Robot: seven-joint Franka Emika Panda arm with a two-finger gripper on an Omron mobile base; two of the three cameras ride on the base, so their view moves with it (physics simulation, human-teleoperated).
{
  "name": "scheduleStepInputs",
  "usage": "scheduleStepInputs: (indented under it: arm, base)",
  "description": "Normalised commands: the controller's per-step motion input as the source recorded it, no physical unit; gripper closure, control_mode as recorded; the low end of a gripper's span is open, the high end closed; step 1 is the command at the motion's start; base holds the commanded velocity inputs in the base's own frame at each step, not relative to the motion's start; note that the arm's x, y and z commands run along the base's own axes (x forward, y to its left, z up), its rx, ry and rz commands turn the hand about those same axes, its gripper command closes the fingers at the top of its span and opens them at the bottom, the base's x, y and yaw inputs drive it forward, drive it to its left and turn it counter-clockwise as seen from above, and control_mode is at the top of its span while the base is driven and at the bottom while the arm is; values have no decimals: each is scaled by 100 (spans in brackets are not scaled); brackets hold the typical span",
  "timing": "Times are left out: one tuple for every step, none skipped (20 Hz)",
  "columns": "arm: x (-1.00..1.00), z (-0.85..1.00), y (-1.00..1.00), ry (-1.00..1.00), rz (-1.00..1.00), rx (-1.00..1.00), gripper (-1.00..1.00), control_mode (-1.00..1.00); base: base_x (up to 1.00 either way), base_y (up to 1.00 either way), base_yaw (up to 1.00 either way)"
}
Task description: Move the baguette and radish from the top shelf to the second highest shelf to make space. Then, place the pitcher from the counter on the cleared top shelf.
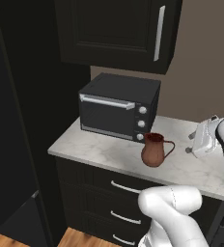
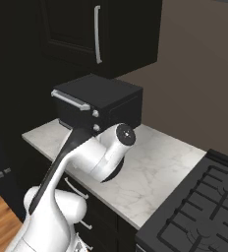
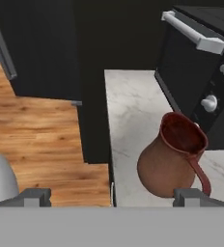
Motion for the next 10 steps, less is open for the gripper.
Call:
scheduleStepInputs:
  arm:
    - [14,-18,0,0,0,0,-100,-100]
    - [12,-18,-2,0,0,0,-100,-100]
    - [11,-21,-1,0,0,0,-100,-100]
    - [9,-21,0,0,0,0,-100,-100]
    - [9,-19,0,0,0,0,-100,-100]
    - [4,-13,-1,0,0,0,-100,-100]
    - [4,-9,-7,0,1,4,-100,-100]
    - [8,-11,-7,0,1,5,-100,-100]
    - [11,-9,-7,0,0,7,-100,-100]
    - [17,-6,-9,0,0,9,-100,-100]
  base:
    - [0,0,0]
    - [0,0,0]
    - [0,0,0]
    - [0,0,0]
    - [0,0,0]
    - [0,0,0]
    - [0,0,0]
    - [0,0,0]
    - [0,0,0]
    - [0,0,0]
